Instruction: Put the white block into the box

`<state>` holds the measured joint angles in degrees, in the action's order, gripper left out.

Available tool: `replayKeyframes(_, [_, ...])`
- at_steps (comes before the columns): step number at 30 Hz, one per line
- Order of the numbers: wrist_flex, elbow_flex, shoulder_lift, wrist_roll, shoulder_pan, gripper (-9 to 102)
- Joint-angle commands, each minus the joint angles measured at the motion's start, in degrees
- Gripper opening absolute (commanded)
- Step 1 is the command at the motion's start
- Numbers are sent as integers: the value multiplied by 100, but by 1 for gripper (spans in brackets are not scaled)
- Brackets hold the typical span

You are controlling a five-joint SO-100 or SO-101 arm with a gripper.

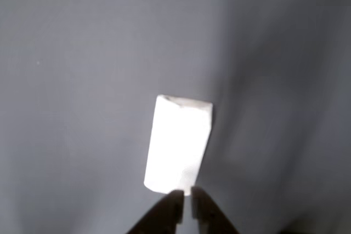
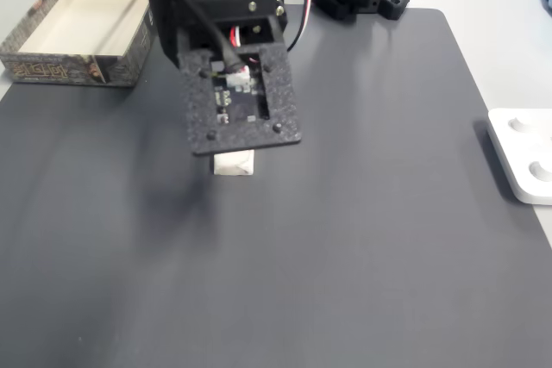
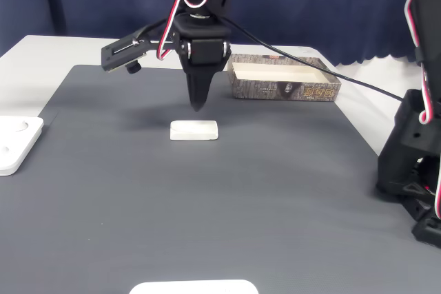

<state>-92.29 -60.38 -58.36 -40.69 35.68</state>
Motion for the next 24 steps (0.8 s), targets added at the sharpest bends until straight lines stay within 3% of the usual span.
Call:
replayKeyframes(1, [-18,369,-88,-44,-114,0])
replayKeyframes(11, [18,343,-299,-316,79,18])
replayKeyframes(24, [35,229,-519,-343,466,23])
